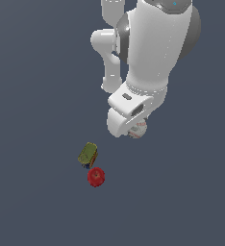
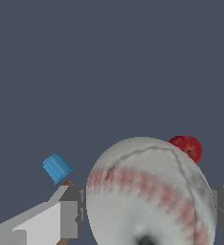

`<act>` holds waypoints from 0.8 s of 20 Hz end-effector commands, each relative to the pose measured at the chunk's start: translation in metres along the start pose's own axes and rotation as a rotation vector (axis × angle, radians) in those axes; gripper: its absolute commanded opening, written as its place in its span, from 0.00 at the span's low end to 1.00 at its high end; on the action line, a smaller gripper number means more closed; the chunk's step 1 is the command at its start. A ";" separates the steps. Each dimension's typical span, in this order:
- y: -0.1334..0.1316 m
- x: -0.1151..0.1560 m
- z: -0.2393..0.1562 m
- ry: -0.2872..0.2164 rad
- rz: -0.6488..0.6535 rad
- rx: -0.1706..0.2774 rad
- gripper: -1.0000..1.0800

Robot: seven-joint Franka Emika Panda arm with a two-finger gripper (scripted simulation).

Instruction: Pick up a designated object from a clutter of objects.

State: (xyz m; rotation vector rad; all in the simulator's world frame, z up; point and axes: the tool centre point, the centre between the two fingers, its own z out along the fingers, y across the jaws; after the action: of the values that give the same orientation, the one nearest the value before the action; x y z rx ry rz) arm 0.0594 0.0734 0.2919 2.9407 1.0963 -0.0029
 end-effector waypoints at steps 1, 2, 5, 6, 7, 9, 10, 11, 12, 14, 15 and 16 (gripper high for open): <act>-0.013 0.018 -0.021 0.001 0.001 0.000 0.00; -0.017 0.025 -0.027 0.001 0.001 0.000 0.00; -0.029 0.044 -0.047 0.002 0.001 0.000 0.00; -0.033 0.050 -0.053 0.002 0.001 0.000 0.00; -0.037 0.056 -0.058 0.002 0.001 0.000 0.00; -0.043 0.066 -0.069 0.002 0.001 0.001 0.00; -0.047 0.072 -0.074 0.002 0.001 0.001 0.00; -0.050 0.077 -0.079 0.002 0.001 0.001 0.00; -0.052 0.081 -0.084 0.002 0.001 0.001 0.00; -0.058 0.090 -0.093 0.002 0.001 0.001 0.00; -0.061 0.095 -0.097 0.002 0.001 0.001 0.00; -0.063 0.099 -0.101 0.002 0.001 0.001 0.00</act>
State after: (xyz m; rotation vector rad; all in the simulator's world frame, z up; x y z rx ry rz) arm 0.0905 0.1791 0.3849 2.9431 1.0967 -0.0032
